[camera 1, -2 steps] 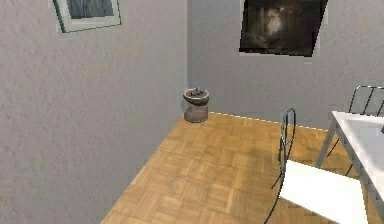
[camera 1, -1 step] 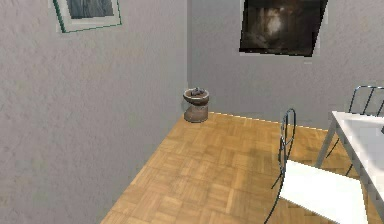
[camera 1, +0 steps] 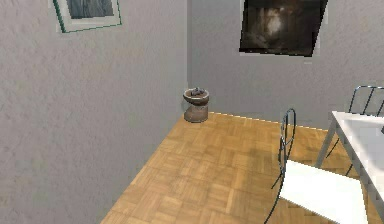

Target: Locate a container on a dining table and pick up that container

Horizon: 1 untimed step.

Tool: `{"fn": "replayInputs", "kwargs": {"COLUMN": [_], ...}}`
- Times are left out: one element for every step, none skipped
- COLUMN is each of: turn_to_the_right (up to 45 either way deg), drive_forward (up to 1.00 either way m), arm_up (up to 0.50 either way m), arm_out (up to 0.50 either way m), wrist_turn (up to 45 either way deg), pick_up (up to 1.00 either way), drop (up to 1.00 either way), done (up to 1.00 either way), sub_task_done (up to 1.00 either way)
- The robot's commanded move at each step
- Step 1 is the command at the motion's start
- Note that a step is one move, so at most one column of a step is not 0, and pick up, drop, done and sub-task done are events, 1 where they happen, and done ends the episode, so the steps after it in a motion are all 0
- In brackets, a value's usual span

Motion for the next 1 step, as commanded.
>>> {"fn": "replayInputs", "kwargs": {"turn_to_the_right": [0.0], "drive_forward": [0.00], "arm_up": [0.00], "arm_out": [0.00], "wrist_turn": [0.0], "pick_up": [0.00], "drop": [0.00], "done": [1.00], "sub_task_done": [0.00]}}
